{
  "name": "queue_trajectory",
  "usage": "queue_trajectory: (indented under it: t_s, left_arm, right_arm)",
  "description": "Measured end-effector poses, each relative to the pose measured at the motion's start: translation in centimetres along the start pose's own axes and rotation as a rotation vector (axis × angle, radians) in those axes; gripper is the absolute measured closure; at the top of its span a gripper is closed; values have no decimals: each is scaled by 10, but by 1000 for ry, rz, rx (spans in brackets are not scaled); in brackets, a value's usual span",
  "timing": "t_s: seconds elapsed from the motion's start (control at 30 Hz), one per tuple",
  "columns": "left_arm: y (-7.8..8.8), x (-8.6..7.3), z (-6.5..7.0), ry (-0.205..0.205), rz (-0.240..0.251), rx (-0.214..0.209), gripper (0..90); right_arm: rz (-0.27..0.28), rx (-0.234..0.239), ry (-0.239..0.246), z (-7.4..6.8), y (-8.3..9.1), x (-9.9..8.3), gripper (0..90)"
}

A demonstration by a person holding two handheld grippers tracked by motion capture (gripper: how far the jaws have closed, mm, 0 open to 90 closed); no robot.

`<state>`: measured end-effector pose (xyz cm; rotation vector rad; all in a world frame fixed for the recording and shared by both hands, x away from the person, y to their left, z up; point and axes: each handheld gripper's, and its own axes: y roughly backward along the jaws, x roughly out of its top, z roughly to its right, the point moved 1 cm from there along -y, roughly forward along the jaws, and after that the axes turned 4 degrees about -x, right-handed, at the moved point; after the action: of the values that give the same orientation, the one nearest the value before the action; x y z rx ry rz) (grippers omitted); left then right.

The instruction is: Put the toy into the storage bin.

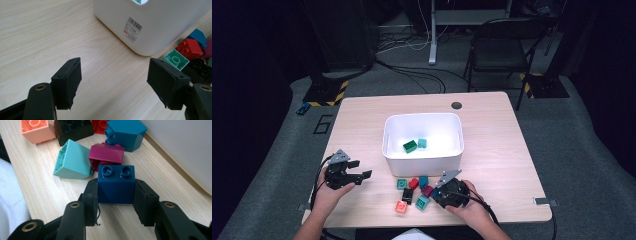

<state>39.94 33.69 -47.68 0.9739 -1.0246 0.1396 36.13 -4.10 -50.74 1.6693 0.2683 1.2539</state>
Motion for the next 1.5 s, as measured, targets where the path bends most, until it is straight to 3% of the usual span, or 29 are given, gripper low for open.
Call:
queue_trajectory:
  t_s: [0.97,1.5]
  left_arm:
    - [-1,0,0,-6,-2,1,270]
    - [-2,0,0,-2,-8,-3,271]
  right_arm:
    - [11,77,52,7,57,41,580]
    - [55,94,34,16,95,73,580]
